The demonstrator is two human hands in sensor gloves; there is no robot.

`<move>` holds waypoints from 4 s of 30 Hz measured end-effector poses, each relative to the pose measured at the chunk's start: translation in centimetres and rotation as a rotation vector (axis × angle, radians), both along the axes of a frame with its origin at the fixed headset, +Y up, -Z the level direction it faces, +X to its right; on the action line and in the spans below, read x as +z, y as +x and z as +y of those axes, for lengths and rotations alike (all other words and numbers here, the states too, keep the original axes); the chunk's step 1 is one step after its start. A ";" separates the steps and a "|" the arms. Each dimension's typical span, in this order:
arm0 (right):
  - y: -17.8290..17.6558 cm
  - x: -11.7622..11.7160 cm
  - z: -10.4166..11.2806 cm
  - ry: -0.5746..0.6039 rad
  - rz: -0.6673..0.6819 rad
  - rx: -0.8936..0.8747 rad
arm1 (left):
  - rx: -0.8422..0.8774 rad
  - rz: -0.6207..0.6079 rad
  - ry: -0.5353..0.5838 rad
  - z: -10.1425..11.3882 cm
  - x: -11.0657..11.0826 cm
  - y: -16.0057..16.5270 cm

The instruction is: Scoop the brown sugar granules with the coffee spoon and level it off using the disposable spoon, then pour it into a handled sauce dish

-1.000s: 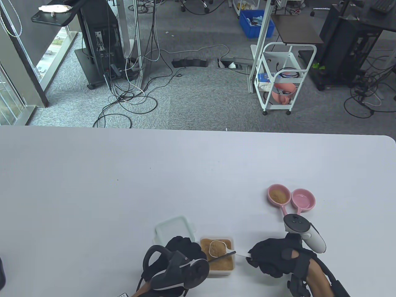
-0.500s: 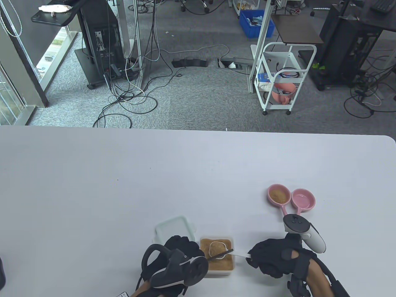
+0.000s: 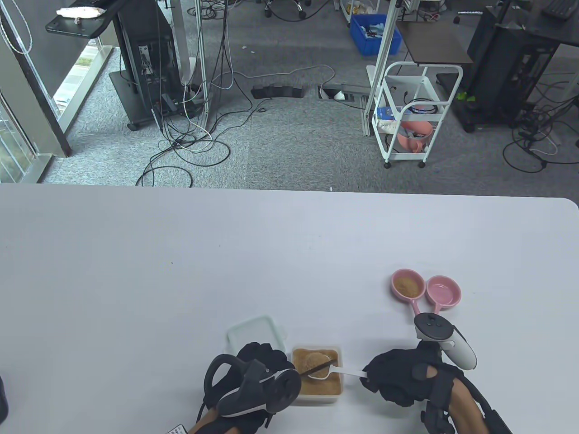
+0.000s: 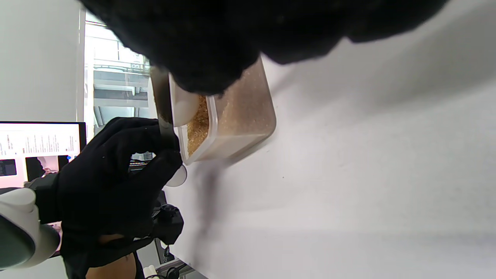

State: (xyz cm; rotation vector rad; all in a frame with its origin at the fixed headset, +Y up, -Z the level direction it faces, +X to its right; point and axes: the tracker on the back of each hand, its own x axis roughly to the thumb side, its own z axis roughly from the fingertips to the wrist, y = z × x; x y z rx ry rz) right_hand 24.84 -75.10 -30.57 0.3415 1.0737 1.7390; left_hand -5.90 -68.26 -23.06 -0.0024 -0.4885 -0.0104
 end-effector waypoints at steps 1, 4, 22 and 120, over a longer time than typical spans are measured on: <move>0.0 0.0 0.0 0.000 0.001 0.001 | 0.000 0.002 -0.001 0.0 0.0 0.0; 0.0 0.0 0.0 0.000 0.003 0.000 | -0.007 0.009 -0.002 0.0 -0.2 -0.2; 0.0 0.0 0.0 -0.004 0.008 -0.003 | -0.012 0.053 -0.003 -0.4 -1.0 -1.0; 0.7 -0.1 0.1 0.010 -0.010 0.022 | 0.003 0.192 -0.062 0.4 -3.0 -5.2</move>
